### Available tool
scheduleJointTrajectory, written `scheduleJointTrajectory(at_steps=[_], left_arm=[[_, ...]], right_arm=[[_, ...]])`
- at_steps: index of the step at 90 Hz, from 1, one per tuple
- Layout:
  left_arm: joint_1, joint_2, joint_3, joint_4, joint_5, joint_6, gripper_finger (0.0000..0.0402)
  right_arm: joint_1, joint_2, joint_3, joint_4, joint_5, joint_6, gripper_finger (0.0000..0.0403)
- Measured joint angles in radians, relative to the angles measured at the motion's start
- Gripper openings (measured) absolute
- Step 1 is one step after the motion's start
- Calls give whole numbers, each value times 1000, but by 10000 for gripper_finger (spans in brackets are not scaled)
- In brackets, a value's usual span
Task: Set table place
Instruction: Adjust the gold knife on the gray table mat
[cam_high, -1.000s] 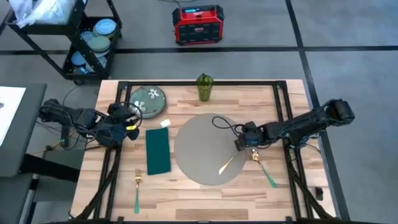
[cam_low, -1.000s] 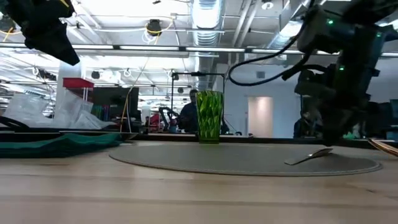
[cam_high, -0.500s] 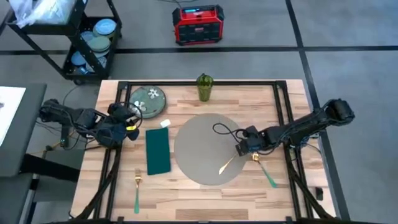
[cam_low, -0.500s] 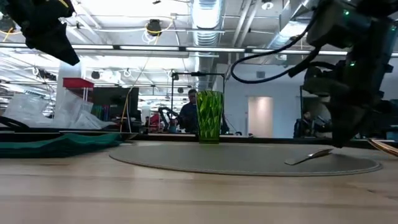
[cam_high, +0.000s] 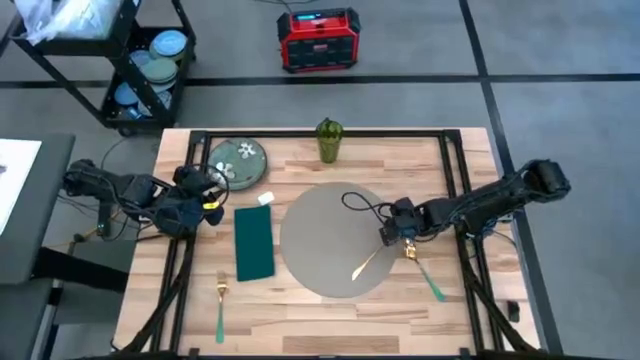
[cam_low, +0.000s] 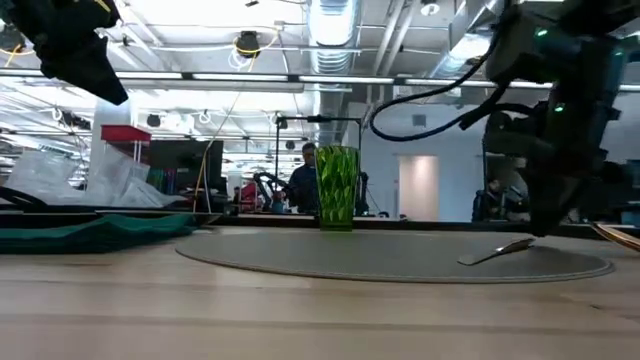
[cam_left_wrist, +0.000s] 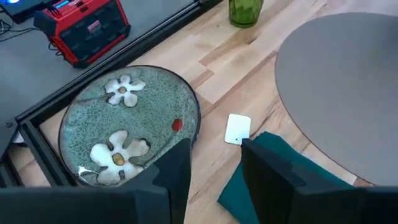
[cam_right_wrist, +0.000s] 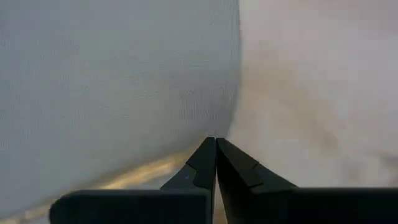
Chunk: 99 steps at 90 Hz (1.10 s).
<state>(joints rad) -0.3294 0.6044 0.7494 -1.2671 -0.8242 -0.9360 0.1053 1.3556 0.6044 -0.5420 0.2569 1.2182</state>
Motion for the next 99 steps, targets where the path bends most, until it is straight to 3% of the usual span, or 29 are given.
scheduleJointTrajectory(at_steps=[15, 23, 37, 59, 69, 99], left_arm=[[0, 0, 0, 0, -6, -5, 123], [0, 0, 0, 0, -6, -12, 123], [0, 0, 0, 0, -6, -8, 123], [0, 0, 0, 0, -15, -8, 123], [0, 0, 0, 1, -20, -19, 123], [0, 0, -1, 1, -23, -27, 123]], right_arm=[[-152, 0, 3, 196, -9, -237, 0], [-185, -2, 24, 194, -32, -276, 0], [-85, -9, 39, 181, -72, -351, 0], [-12, 41, 11, 104, -50, -253, 0], [-1, 75, 10, 107, -125, -235, 0], [239, 67, 54, 31, -142, -78, 0]])
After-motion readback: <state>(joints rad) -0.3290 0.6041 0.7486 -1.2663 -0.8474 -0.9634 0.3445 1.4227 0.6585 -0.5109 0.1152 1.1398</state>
